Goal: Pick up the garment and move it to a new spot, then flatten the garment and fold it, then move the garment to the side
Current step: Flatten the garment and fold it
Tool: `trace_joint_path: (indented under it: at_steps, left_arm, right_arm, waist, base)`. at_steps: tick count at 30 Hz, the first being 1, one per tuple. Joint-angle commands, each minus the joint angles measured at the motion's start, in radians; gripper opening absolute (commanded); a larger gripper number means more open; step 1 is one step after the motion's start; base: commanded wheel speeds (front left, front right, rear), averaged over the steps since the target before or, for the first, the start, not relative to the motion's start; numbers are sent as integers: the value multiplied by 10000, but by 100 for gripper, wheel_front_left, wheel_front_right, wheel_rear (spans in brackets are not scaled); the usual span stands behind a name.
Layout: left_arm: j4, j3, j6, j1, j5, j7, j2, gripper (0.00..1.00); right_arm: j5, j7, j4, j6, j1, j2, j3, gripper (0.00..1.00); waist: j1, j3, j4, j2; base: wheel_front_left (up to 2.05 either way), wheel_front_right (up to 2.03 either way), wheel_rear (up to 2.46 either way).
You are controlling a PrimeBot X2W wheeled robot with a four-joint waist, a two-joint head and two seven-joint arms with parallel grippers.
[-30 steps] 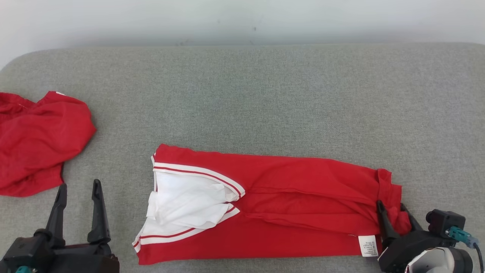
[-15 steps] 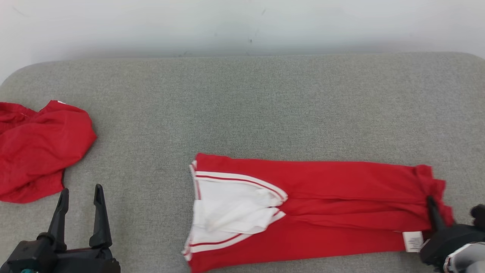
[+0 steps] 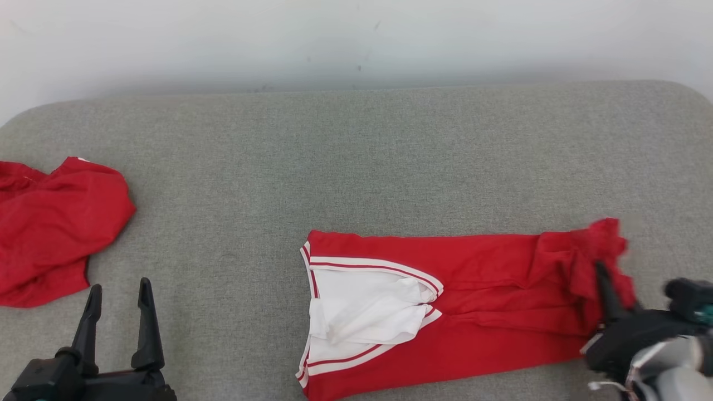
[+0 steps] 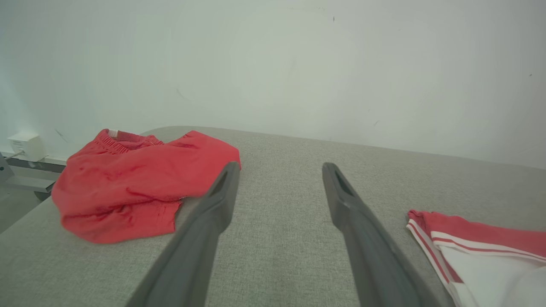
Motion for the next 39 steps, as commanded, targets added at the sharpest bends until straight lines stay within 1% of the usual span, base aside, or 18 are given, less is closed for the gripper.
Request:
trace_joint_path:
  at_steps: [1,7,11,12,14,16,18,22,30,33,34,36,39]
  left_arm:
    - [12,23,18,86,40,-8,-10,100]
    - [129,-80,17,-50,-29,-8,-15,100]
    - [185,-138,17,-117,-47,-8,-12,100]
    - [200,-155,17,-124,-38,-8,-15,100]
    - [229,-186,17,-127,-53,-8,-17,100]
    - [254,-198,17,-140,-62,-8,-14,100]
    - [271,-264,17,-183,-76,-8,-17,100]
    - [307,-334,16,-217,-146,-8,-17,100]
    - [402,-510,16,-341,-248,-8,-17,100]
    - [434,-549,16,-350,-278,-8,-19,100]
    - [447,-555,16,-350,-291,-8,-19,100]
    - [471,-560,16,-345,-306,-8,-18,100]
    - [479,-492,16,-295,-308,-8,-20,100]
  right_arm:
    - [-119,167,-335,-28,131,233,262,0]
    - [-66,702,-1571,-26,37,1105,1350,0]
    - [8,883,-1963,-26,-171,1603,2119,0]
    - [100,915,-1957,-26,-296,1813,2555,0]
    - [190,901,-1839,-26,-424,1981,2999,0]
    - [231,843,-1750,-26,-494,2041,3176,0]
    - [283,764,-1518,-26,-615,2139,3668,0]
    - [509,471,-1012,-26,-953,2205,4425,0]
    - [1747,-425,-92,-26,-1692,2219,5986,0]
    - [1903,-701,498,-26,-2013,2212,6343,0]
    - [1968,-819,668,-26,-2104,2214,6448,19]
    - [2080,-1034,950,-26,-2264,2218,6608,100]
    - [1950,-1483,1322,-26,-2532,2209,6533,100]
  waist:
    - [0,-4,-17,0]
    - [0,7,76,0]
    - [0,28,228,0]
    - [0,37,319,0]
    - [0,40,426,0]
    - [0,45,487,0]
    - [0,67,609,0]
    - [0,117,849,0]
    - [0,212,1195,0]
    - [0,212,1252,0]
    - [0,206,1263,0]
    - [0,190,1265,0]
    - [0,140,1157,0]
  base:
    - [0,0,0]
    - [0,0,0]
    - [0,0,0]
    - [0,0,0]
    - [0,0,0]
    - [0,0,0]
    - [0,0,0]
    - [0,0,0]
    - [0,0,0]
    - [0,0,0]
    - [0,0,0]
    - [0,0,0]
    - [0,0,0]
